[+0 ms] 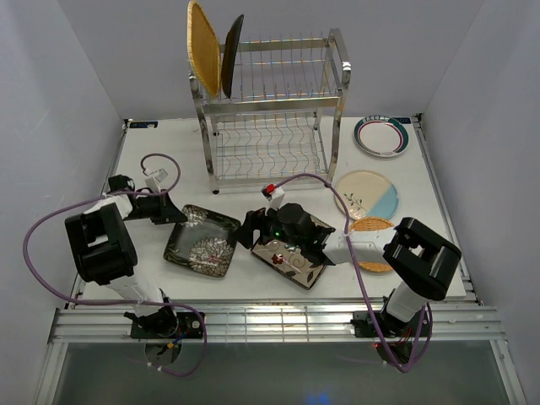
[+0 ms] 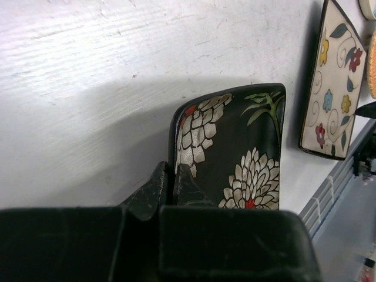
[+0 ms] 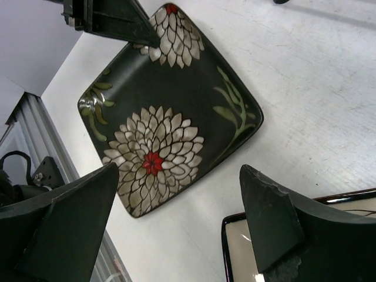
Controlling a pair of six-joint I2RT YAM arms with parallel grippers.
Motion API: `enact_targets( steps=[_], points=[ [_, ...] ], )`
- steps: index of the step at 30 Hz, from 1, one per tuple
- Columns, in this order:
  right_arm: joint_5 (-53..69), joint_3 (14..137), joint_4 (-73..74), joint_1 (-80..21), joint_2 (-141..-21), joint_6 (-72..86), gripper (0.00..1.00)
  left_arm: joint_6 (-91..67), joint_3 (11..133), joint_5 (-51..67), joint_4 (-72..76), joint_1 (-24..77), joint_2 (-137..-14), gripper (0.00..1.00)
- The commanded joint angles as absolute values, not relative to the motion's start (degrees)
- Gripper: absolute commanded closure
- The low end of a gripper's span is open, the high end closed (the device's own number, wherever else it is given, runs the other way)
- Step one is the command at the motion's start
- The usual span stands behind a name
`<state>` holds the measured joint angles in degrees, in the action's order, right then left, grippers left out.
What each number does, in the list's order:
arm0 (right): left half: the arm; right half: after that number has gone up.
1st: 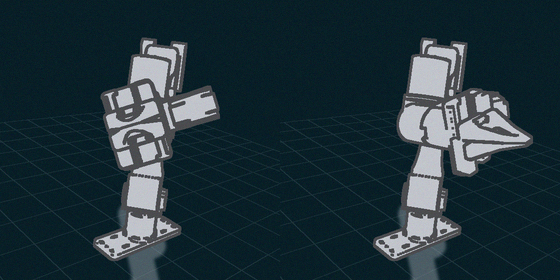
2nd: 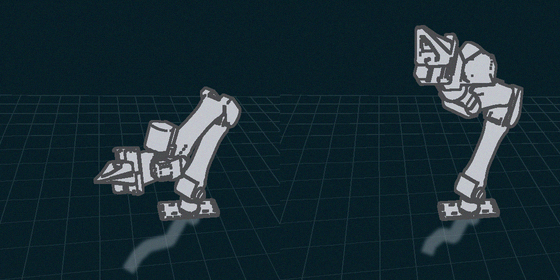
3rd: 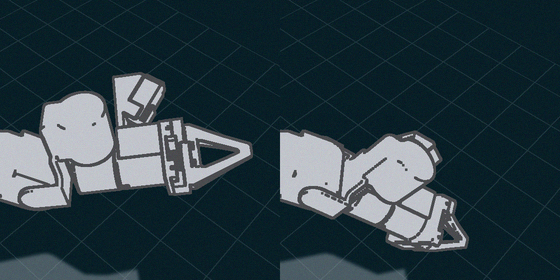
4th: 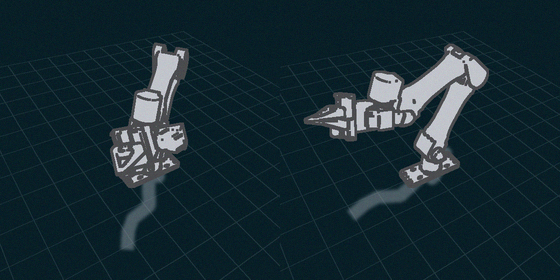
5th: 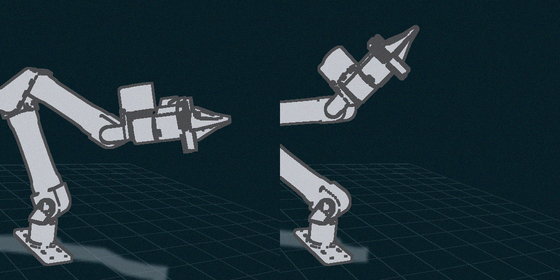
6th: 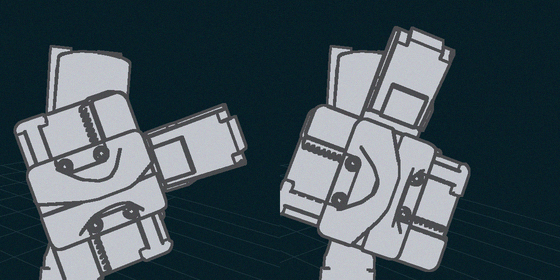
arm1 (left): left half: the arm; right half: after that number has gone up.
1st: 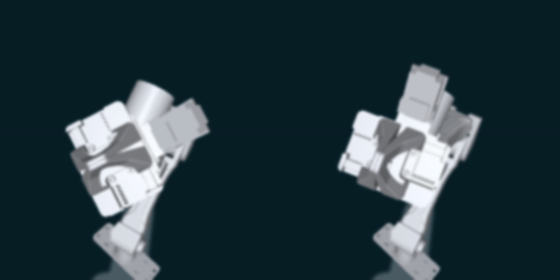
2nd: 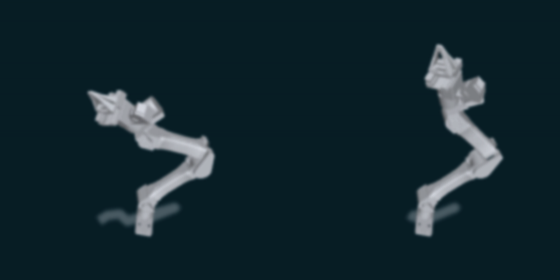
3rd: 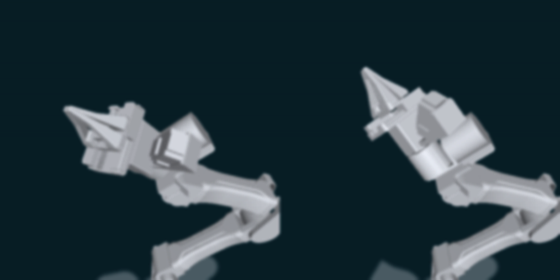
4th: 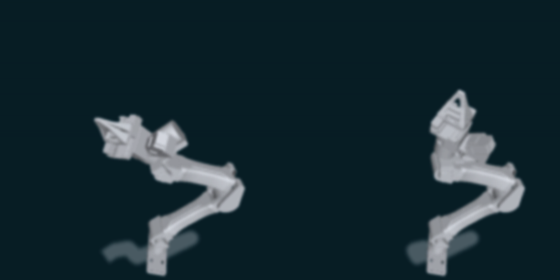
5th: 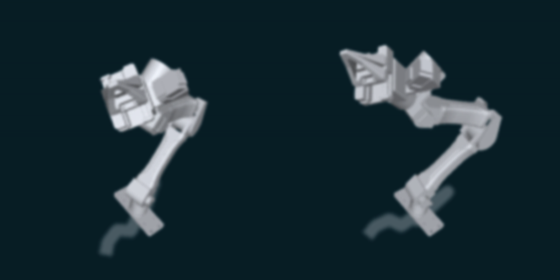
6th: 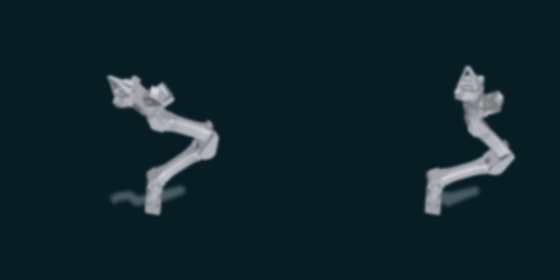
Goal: Load the plates into the dish rack
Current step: Pick up the plate at the center of the board.
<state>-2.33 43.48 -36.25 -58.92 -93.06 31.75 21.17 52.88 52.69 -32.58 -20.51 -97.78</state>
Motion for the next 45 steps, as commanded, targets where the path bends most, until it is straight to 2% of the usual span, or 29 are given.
enact_targets(
  steps=[1,10,19,23,30,37,41,45],
  points=[
    [1.7,45.1,-40.0,-58.7,-93.6,32.9,0.11,24.1,52.4,54.0,-30.3,-22.8,-91.5,1.0],
    [6.2,47.7,-43.2,-58.7,-99.5,36.1,0.11,26.1,47.8,60.5,-28.7,-24.6,-81.3,1.0],
    [3.4,49.8,-45.3,-58.6,-104.6,34.6,0.13,28.7,45.7,64.2,-29.2,-24.9,-75.5,1.0],
    [2.3,48.6,-50.3,-58.0,-106.2,33.9,0.15,29.4,44.8,65.0,-29.2,-24.9,-73.7,1.0],
    [7.5,46.2,-61.7,-56.0,-110.0,36.1,0.19,30.4,44.0,66.3,-29.2,-25.0,-71.5,1.0],
    [8.8,46.2,-64.1,-55.2,-112.2,37.2,0.2,31.0,43.2,67.4,-29.1,-25.1,-69.7,1.0],
    [10.9,46.3,-68.1,-54.8,-114.2,38.1,0.27,31.3,42.8,68.0,-29.1,-25.2,-68.8,1.0],
    [13.6,45.7,-74.6,-54.7,-116.0,39.5,0.3,31.6,42.7,68.6,-29.1,-25.1,-68.3,1.0]
  ],
)
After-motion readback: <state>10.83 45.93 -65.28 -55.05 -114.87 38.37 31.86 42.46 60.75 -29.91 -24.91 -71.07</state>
